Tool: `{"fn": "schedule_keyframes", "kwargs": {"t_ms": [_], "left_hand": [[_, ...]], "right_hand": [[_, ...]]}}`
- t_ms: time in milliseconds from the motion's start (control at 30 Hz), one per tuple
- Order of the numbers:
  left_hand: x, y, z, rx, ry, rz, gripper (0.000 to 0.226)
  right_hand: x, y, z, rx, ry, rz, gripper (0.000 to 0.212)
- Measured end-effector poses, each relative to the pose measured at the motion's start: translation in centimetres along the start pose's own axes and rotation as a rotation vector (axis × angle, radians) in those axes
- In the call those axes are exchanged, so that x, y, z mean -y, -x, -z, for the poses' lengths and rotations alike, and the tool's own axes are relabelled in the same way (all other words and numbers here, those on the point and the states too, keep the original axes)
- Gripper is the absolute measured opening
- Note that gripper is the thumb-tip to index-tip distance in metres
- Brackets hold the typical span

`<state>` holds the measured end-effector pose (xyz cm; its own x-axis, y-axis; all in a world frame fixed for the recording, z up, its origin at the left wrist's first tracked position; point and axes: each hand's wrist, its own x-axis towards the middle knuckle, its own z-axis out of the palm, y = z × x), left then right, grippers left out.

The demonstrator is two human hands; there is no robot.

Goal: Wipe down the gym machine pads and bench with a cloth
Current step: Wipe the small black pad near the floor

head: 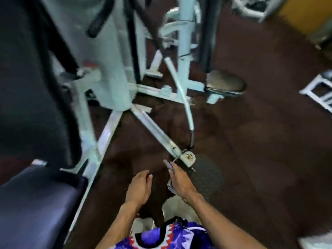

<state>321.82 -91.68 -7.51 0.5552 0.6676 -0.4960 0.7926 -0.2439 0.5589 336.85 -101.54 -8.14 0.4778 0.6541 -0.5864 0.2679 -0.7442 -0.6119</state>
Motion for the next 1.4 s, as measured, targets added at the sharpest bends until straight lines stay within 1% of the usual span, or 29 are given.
{"fn": "schedule_keyframes", "kwargs": {"t_ms": [67,133,267,367,467,600,667,800,1000,1200,1400], "left_hand": [[-4.0,-1.0,-2.2,0.046,-0.036,-0.079,0.041],[-8.3,-2.0,-4.8,0.091,-0.066,-0.156,0.041],[-17.0,-4.0,-10.4,0.16,-0.115,-0.239,0.04],[-23.4,-6.1,-15.0,0.205,-0.117,-0.253,0.038],[-29.1,-8.2,-19.0,0.227,-0.085,-0.24,0.039],[-36.4,-11.0,-22.3,0.234,-0.116,-0.269,0.04],[-39.6,-12.9,-23.3,0.228,-0.152,-0.277,0.041],[-44.7,-17.5,-24.2,0.204,-0.191,-0.284,0.041],[-51.5,-26.2,-24.2,0.154,-0.172,-0.267,0.036],[-57.6,-38.0,-22.0,0.065,-0.216,-0.263,0.038],[-61.3,-52.3,-22.0,-0.038,-0.241,-0.253,0.037]], "right_hand": [[-3.4,0.6,3.0,-0.073,-0.03,-0.049,0.044],[-5.0,2.4,6.9,-0.144,-0.029,-0.078,0.04],[-10.6,3.6,14.4,-0.264,-0.083,-0.121,0.039],[-15.9,3.1,20.0,-0.276,-0.172,-0.163,0.036],[-20.2,2.3,26.1,-0.3,-0.17,-0.207,0.037],[-24.1,0.5,33.7,-0.299,-0.152,-0.275,0.043],[-25.7,-1.4,36.7,-0.321,-0.159,-0.275,0.045],[-26.6,-5.5,42.2,-0.341,-0.174,-0.255,0.043],[-26.9,-13.7,49.3,-0.359,-0.193,-0.205,0.035],[-24.7,-24.6,57.2,-0.294,-0.275,-0.228,0.04],[-24.6,-37.7,62.5,-0.244,-0.281,-0.191,0.041]]}}
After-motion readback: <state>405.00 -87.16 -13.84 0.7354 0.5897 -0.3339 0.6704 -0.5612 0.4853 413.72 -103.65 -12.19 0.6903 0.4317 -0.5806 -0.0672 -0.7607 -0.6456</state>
